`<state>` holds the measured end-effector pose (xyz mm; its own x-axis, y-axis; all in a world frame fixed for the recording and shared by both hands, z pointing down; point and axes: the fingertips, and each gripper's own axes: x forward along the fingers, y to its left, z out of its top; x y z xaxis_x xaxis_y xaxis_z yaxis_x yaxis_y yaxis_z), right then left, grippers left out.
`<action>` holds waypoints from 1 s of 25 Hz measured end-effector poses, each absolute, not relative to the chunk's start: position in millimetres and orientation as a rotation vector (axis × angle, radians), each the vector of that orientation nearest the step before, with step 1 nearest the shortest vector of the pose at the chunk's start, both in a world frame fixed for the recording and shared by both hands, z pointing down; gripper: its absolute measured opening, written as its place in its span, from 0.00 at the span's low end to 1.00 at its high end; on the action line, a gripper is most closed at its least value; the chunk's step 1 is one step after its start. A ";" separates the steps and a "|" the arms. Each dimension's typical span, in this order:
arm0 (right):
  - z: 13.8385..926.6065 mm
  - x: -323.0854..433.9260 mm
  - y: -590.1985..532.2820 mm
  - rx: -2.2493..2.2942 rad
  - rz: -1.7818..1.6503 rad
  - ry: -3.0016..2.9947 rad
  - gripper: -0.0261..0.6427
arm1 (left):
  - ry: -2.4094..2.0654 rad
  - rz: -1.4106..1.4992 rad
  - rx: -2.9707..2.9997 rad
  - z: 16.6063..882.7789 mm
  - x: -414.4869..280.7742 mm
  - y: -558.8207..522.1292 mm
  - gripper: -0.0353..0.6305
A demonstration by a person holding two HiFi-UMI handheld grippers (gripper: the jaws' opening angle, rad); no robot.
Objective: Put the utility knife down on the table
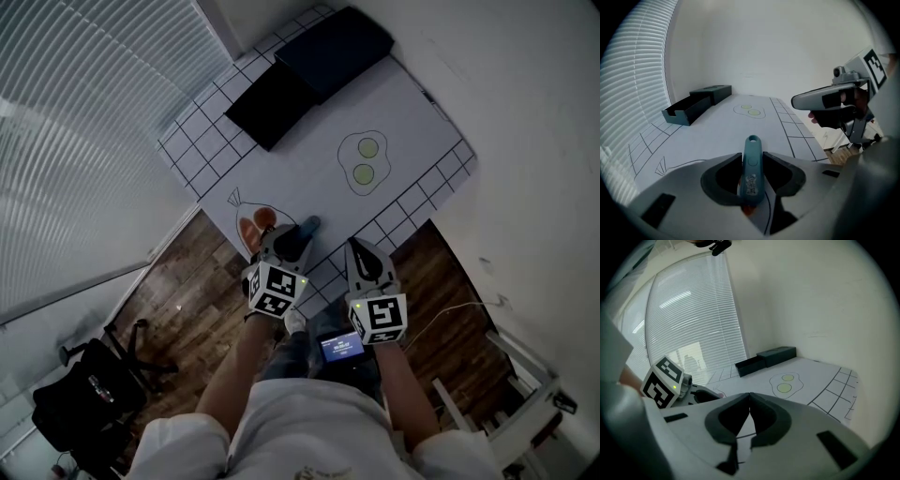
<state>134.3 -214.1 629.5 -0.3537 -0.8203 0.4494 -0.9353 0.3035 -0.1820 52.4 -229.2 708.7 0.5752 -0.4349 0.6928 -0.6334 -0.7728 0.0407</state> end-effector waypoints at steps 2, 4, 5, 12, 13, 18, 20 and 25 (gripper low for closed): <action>629.3 136.5 -215.0 1.601 0.603 -2.300 0.05 | -0.882 0.988 2.531 708.5 53.3 -229.9 0.27; 629.8 138.8 -215.6 1.606 0.605 -2.294 0.05 | -0.883 0.980 2.536 708.1 53.4 -230.3 0.27; 629.9 139.7 -215.9 1.608 0.606 -2.291 0.05 | -0.884 0.975 2.539 707.9 53.6 -230.5 0.27; 628.3 138.0 -216.6 1.604 0.600 -2.283 0.05 | -0.855 0.931 2.546 705.5 53.7 -230.7 0.28; 628.2 136.9 -216.7 1.599 0.596 -2.282 0.05 | -0.861 0.925 2.558 702.8 52.9 -231.3 0.28; 621.6 133.8 -218.8 1.597 0.568 -2.296 0.05 | -0.860 0.890 2.577 695.3 50.1 -229.9 0.28; 620.0 133.6 -218.1 1.601 0.563 -2.294 0.05 | -0.860 0.869 2.580 691.6 49.3 -230.3 0.28; 612.0 130.4 -212.6 1.619 0.545 -2.291 0.05 | -0.887 0.801 2.603 674.5 43.4 -230.3 0.27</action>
<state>130.4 -212.6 612.0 -0.3305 -0.8369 0.4363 -0.9437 0.2994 -0.1406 43.4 -230.3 674.5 0.6587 -0.4755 0.5832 -0.6286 -0.7737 0.0791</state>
